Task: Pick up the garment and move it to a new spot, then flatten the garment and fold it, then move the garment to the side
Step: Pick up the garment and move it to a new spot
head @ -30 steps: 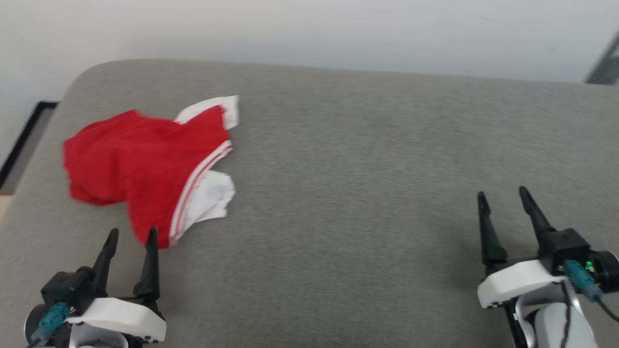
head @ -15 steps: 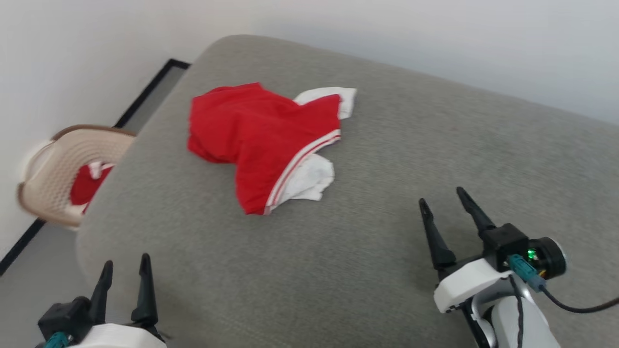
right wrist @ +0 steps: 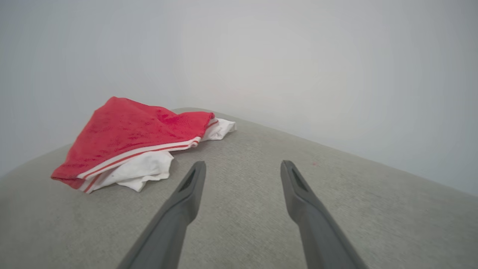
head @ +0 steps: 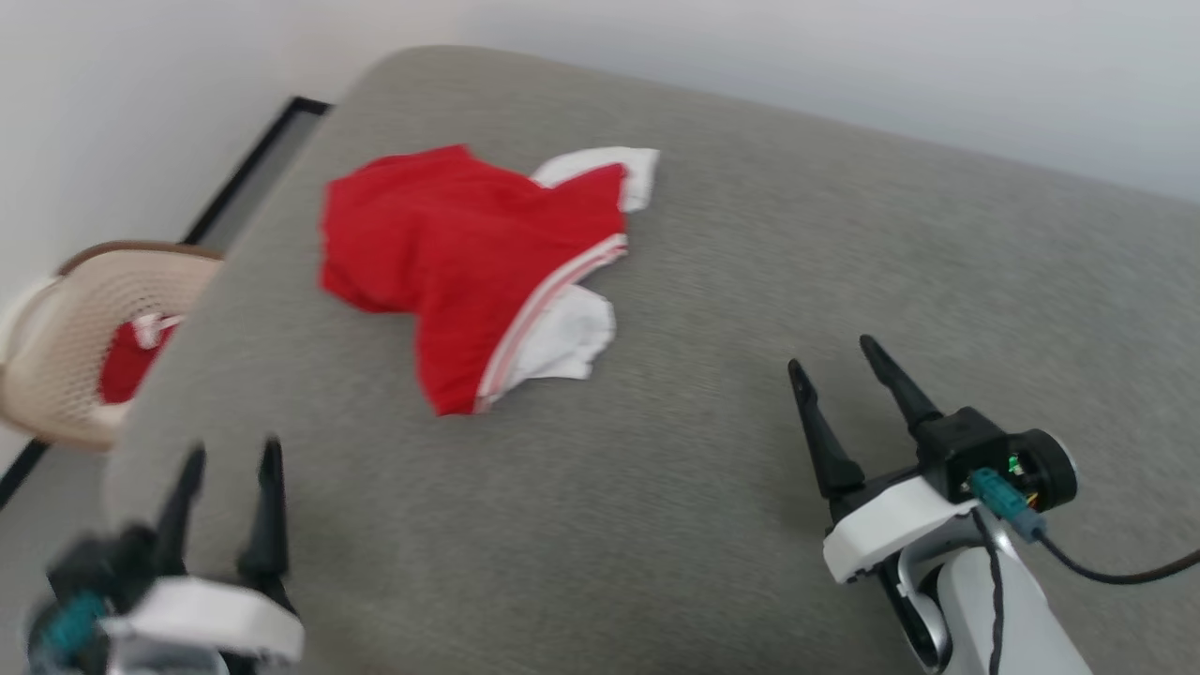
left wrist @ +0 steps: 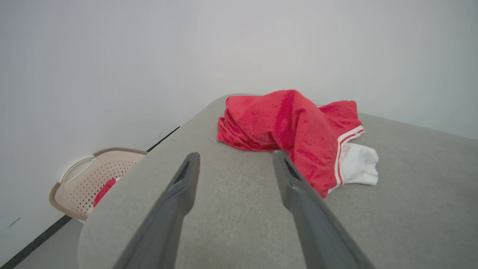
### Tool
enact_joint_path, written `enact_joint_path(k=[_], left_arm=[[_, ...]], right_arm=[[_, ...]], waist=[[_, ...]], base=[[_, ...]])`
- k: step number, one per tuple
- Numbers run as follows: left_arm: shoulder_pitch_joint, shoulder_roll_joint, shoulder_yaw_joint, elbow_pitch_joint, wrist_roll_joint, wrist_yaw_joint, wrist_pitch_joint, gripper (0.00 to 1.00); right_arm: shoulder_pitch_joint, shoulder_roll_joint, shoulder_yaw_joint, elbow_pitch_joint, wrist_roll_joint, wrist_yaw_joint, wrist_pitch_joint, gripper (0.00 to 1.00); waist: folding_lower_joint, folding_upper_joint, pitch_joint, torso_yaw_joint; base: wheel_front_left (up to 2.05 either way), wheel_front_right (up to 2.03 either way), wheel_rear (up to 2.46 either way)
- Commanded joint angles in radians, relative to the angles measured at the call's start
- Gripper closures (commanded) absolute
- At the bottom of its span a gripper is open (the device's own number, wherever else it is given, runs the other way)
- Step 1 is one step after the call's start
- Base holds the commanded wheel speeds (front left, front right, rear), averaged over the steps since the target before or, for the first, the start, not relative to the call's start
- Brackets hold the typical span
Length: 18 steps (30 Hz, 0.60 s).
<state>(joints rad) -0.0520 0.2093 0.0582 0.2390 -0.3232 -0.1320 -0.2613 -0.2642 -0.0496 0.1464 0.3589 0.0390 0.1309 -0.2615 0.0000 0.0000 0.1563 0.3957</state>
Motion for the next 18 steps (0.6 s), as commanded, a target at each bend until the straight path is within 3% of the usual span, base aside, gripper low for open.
enact_joint_path(k=[1, 6, 10, 14, 18], left_arm=[[-0.034, 0.025, -0.009, -0.007, -0.003, 0.002, -0.005, 0.0], [-0.18, 0.188, -0.095, 0.002, -0.051, 0.002, -0.005, 0.0], [-0.308, 0.357, -0.24, 0.109, -0.164, 0.002, 0.012, 0.0], [-0.392, 0.545, -0.411, 0.184, -0.332, 0.002, 0.134, 0.0], [-0.454, 0.696, -0.55, 0.2, -0.544, 0.002, 0.285, 0.0]], right_arm=[[-0.012, -0.002, -0.006, -0.006, 0.008, 0.0, -0.005, 0.0], [-0.004, -0.002, -0.026, -0.036, 0.033, 0.0, -0.005, 0.0], [0.003, -0.001, -0.029, -0.061, 0.063, 0.0, -0.005, 0.0], [-0.007, -0.002, -0.009, -0.088, 0.108, 0.0, -0.005, 0.0], [-0.007, -0.001, 0.007, -0.11, 0.142, 0.0, -0.005, 0.0]], waist=[[0.0, 0.0, 0.036, -0.066], [0.0, 0.0, 0.093, -0.194], [0.0, 0.0, 0.142, -0.29], [0.0, 0.0, 0.19, -0.392], [0.0, 0.0, 0.228, -0.472]], base=[[0.0, 0.0, 0.0], [0.0, 0.0, 0.0], [0.0, 0.0, 0.0], [0.0, 0.0, 0.0], [0.0, 0.0, 0.0]])
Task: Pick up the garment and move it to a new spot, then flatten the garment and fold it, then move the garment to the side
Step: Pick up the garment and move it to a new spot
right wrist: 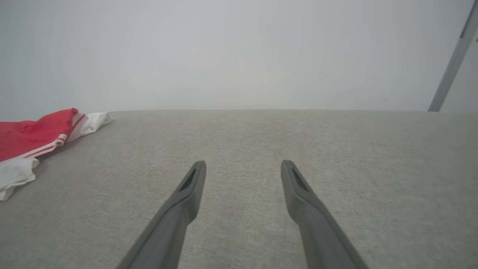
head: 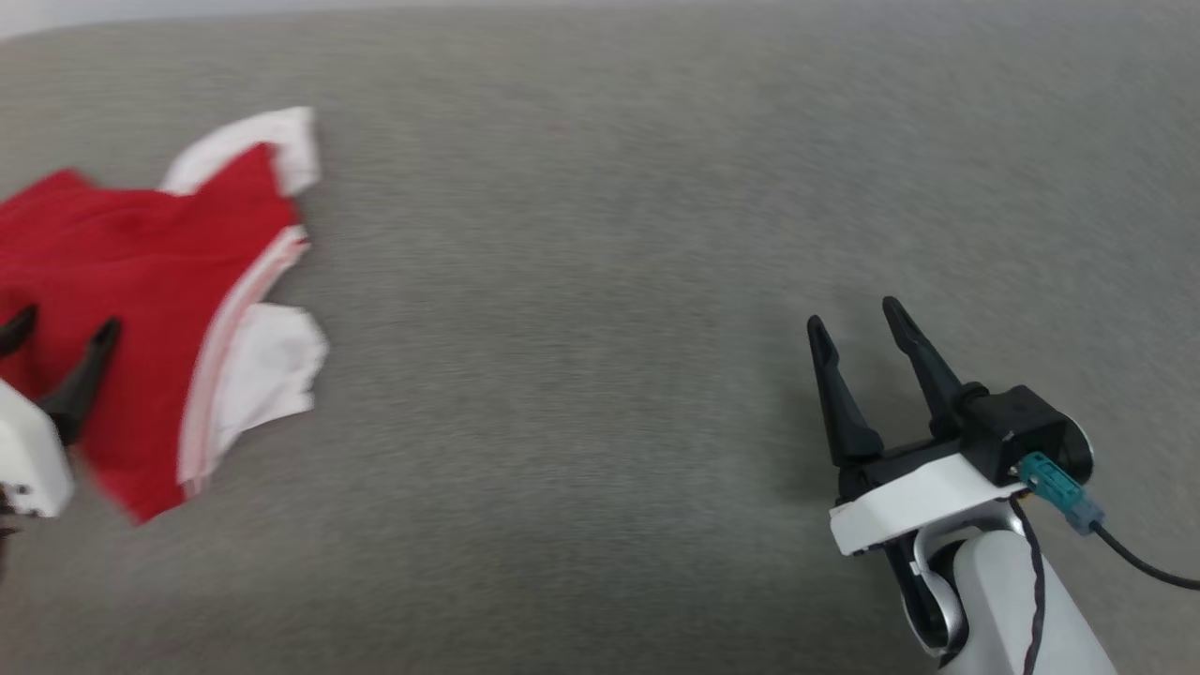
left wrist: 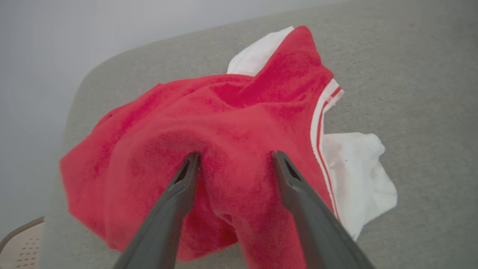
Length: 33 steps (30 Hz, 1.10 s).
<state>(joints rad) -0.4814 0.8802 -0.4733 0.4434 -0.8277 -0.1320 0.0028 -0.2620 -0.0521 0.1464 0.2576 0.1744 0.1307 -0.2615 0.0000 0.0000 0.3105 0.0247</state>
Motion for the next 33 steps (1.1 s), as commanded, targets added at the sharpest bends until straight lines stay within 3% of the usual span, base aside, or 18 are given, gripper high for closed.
enact_joint_path(k=[1, 8, 11, 16, 17, 18, 19, 29, 33], left_arm=[[-0.038, 0.054, -0.041, -0.004, -0.094, 0.002, 0.052, 0.0], [-0.094, 0.203, -0.176, 0.03, -0.324, 0.002, 0.21, 0.0], [-0.107, 0.232, -0.217, 0.053, -0.387, 0.002, 0.258, 0.0], [-0.102, 0.227, -0.28, 0.064, -0.454, 0.003, 0.318, 0.0], [-0.103, 0.225, -0.293, 0.064, -0.461, 0.003, 0.321, 0.45], [-0.104, 0.221, -0.305, 0.062, -0.47, 0.003, 0.321, 0.66], [-0.104, 0.22, -0.314, 0.059, -0.477, 0.003, 0.313, 1.0], [-0.271, 0.255, -0.334, 0.078, -0.355, 0.002, 0.033, 1.0], [-0.367, 0.221, -0.37, 0.033, -0.293, 0.002, -0.032, 1.0]], right_arm=[[-0.01, 0.002, 0.007, -0.015, 0.013, 0.0, -0.005, 0.0], [-0.025, 0.002, 0.025, -0.053, 0.047, 0.0, -0.005, 0.0], [-0.034, 0.002, 0.033, -0.069, 0.057, 0.0, -0.005, 0.0], [-0.036, 0.002, 0.043, -0.08, 0.066, 0.0, -0.005, 0.0], [-0.034, 0.002, 0.044, -0.082, 0.07, 0.0, -0.005, 0.0], [-0.031, 0.002, 0.045, -0.083, 0.072, 0.0, -0.005, 0.0], [-0.028, 0.002, 0.045, -0.082, 0.072, 0.0, -0.005, 0.0], [-0.019, 0.001, 0.036, -0.068, 0.09, 0.0, -0.005, 0.0], [-0.016, 0.001, 0.051, -0.063, 0.111, 0.0, -0.005, 0.0]], waist=[[0.0, 0.0, 0.084, -0.117], [0.0, 0.0, 0.153, -0.209], [0.0, 0.0, 0.182, -0.236], [0.0, 0.0, 0.201, -0.26], [0.0, 0.0, 0.203, -0.262], [0.0, 0.0, 0.203, -0.264], [0.0, 0.0, 0.201, -0.265], [0.0, 0.0, 0.126, -0.252], [0.0, 0.0, 0.098, -0.263]], base=[[0.0, 0.0, 0.0], [0.0, 0.0, 0.0], [0.0, 0.0, 0.0], [0.0, 0.0, 0.0], [0.0, 0.0, 0.0], [0.0, 0.0, 0.0], [0.0, 0.0, 0.0], [0.0, 0.0, 0.0], [0.0, 0.0, 0.0]])
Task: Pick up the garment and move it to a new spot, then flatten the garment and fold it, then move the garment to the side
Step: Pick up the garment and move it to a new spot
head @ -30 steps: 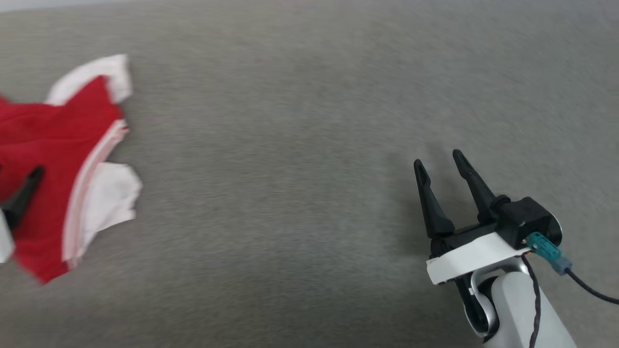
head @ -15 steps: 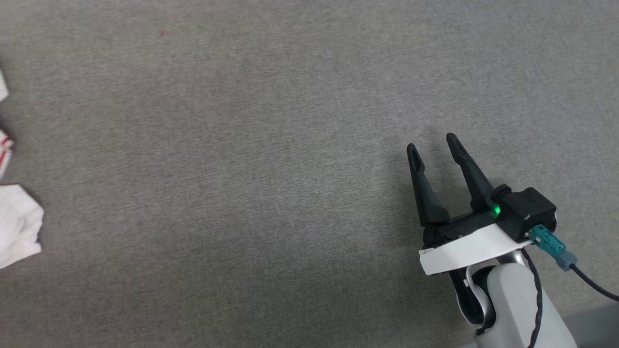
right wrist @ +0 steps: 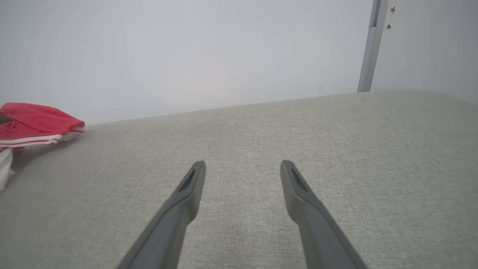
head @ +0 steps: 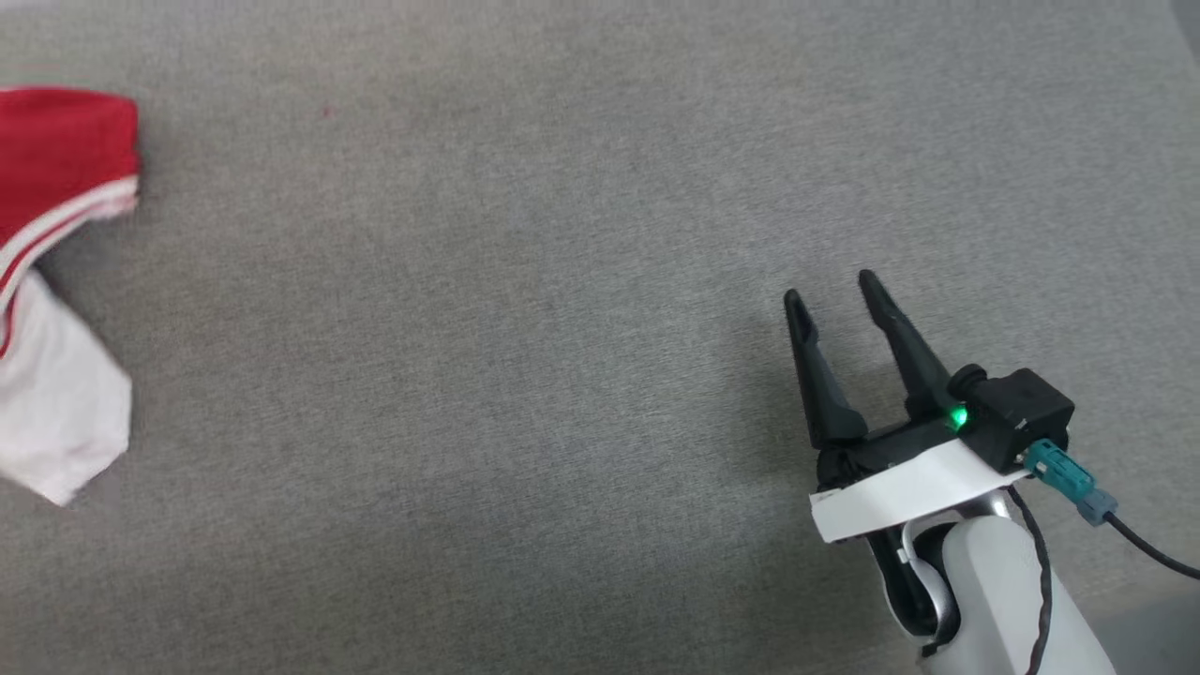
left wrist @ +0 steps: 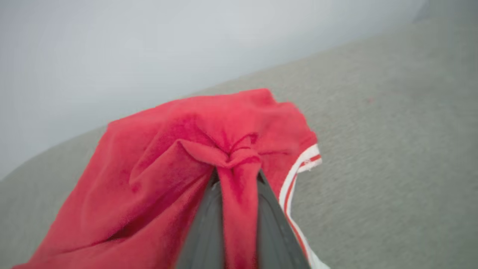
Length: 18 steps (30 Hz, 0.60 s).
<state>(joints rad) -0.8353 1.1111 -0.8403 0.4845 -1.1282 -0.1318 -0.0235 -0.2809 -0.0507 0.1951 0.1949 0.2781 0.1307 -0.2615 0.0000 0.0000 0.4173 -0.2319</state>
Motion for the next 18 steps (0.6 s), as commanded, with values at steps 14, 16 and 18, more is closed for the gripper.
enact_joint_path(k=[14, 16, 18], left_arm=[[-0.393, -0.182, -0.264, -0.357, 0.043, 0.002, 0.042, 1.0], [-0.43, -0.211, -0.316, -0.402, 0.026, 0.002, 0.062, 1.0], [-0.45, -0.228, -0.364, -0.43, 0.003, 0.002, 0.081, 1.0]], right_arm=[[0.04, 0.0, 0.019, -0.028, 0.134, 0.0, -0.005, 0.0], [0.046, 0.0, 0.024, -0.034, 0.152, 0.0, -0.005, 0.0], [0.05, 0.0, 0.031, -0.04, 0.17, 0.0, -0.005, 0.0]], waist=[[0.0, 0.0, 0.023, -0.164], [0.0, 0.0, 0.033, -0.191], [0.0, 0.0, 0.043, -0.219]], base=[[0.0, 0.0, 0.0], [0.0, 0.0, 0.0], [0.0, 0.0, 0.0]])
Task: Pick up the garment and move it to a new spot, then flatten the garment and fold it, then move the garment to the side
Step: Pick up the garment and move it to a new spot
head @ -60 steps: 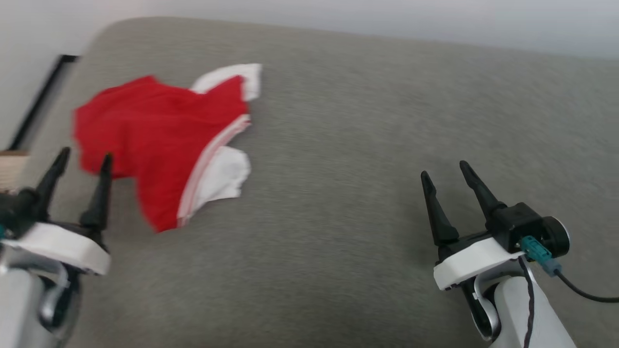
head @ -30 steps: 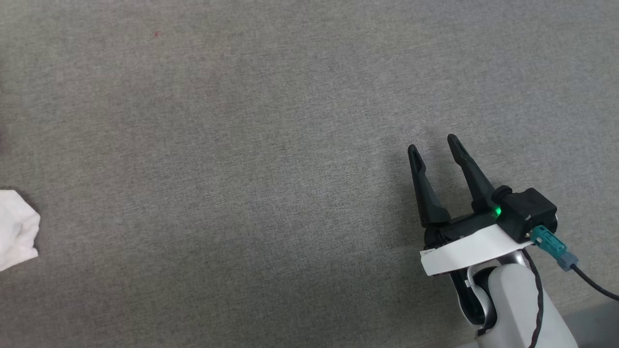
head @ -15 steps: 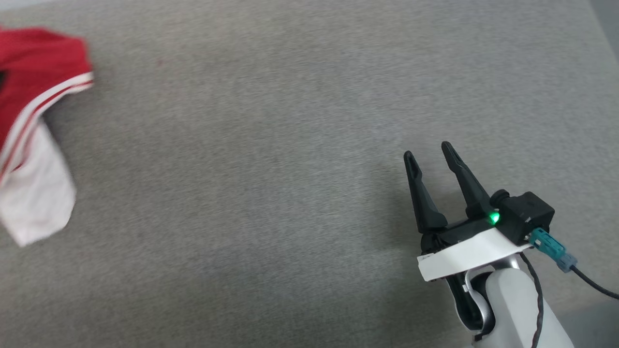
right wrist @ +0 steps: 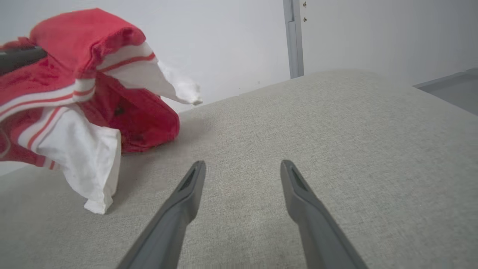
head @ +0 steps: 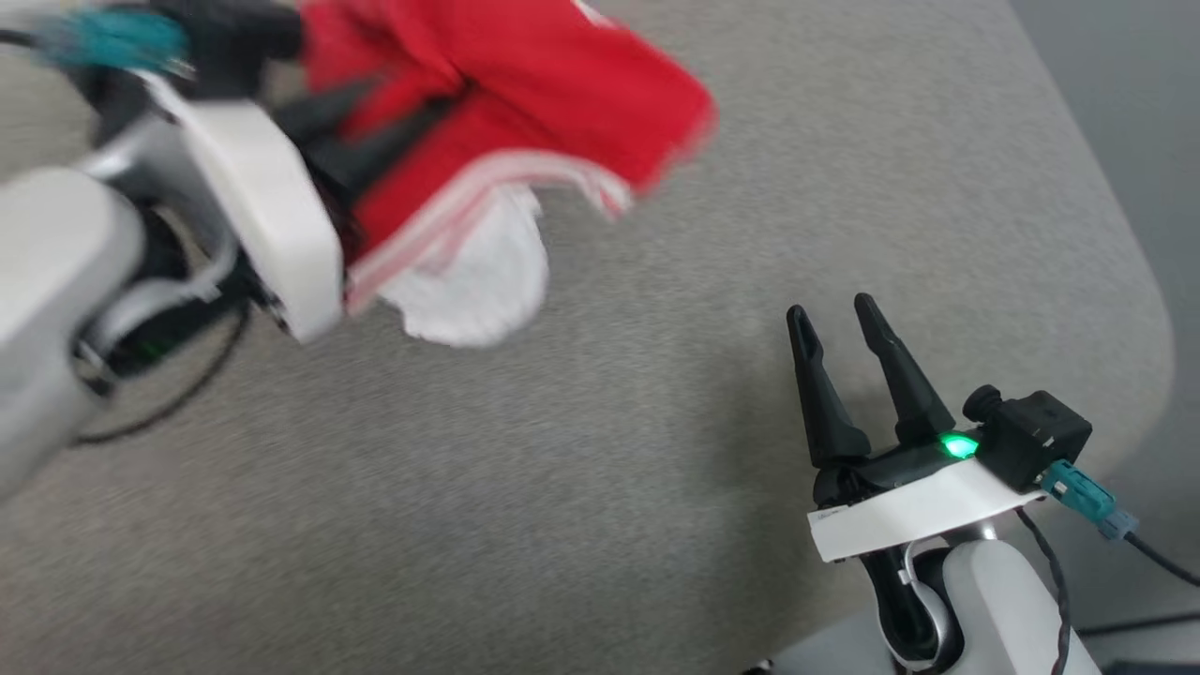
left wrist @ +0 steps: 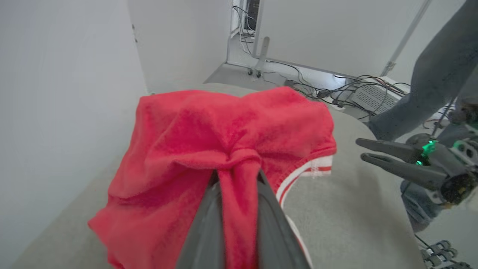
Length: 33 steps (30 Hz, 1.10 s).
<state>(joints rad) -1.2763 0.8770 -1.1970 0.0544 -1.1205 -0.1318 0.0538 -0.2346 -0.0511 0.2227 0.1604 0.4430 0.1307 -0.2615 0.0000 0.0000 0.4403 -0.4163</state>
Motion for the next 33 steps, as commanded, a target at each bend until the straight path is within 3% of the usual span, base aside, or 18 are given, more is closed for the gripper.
enact_joint_path(k=[1, 6, 11, 21, 26, 27, 30, 33], left_arm=[[-0.01, 0.003, -0.027, -0.011, -0.02, 0.002, 0.014, 1.0], [0.043, 0.027, -0.074, 0.0, -0.047, 0.002, 0.069, 1.0], [0.108, 0.08, -0.083, 0.047, 0.001, 0.002, 0.152, 1.0], [0.202, 0.098, -0.104, 0.11, 0.128, 0.003, 0.421, 1.0], [0.216, 0.113, -0.106, 0.137, 0.136, 0.004, 0.409, 1.0], [0.21, 0.117, -0.103, 0.137, 0.124, 0.004, 0.389, 0.91], [0.171, 0.108, -0.091, 0.127, 0.071, 0.003, 0.296, 0.0], [0.128, 0.07, -0.084, 0.096, 0.004, 0.002, 0.2, 0.0]], right_arm=[[0.007, 0.001, 0.01, -0.009, 0.015, 0.0, -0.005, 0.0], [0.019, 0.0, 0.025, -0.018, 0.049, 0.0, -0.005, 0.0], [0.044, 0.0, 0.027, -0.033, 0.089, 0.0, -0.005, 0.0], [0.088, 0.0, -0.003, -0.066, 0.126, 0.0, -0.005, 0.0], [0.079, 0.0, -0.009, -0.065, 0.116, 0.0, -0.005, 0.0], [0.073, 0.001, -0.003, -0.062, 0.108, 0.0, -0.005, 0.0], [0.051, 0.0, 0.005, -0.05, 0.079, 0.0, -0.005, 0.0], [0.03, 0.0, -0.022, -0.039, 0.036, 0.0, -0.005, 0.0]], waist=[[0.0, 0.0, 0.024, -0.049], [0.0, 0.0, 0.035, -0.106], [0.0, 0.0, 0.048, -0.164], [0.0, 0.0, 0.084, -0.172], [0.0, 0.0, 0.074, -0.173], [0.0, 0.0, 0.067, -0.172], [0.0, 0.0, 0.041, -0.154], [0.0, 0.0, 0.015, -0.087]], base=[[0.0, 0.0, 0.0], [0.0, 0.0, 0.0], [0.0, 0.0, 0.0], [0.0, 0.0, 0.0], [0.0, 0.0, 0.0], [0.0, 0.0, 0.0], [0.0, 0.0, 0.0], [0.0, 0.0, 0.0]])
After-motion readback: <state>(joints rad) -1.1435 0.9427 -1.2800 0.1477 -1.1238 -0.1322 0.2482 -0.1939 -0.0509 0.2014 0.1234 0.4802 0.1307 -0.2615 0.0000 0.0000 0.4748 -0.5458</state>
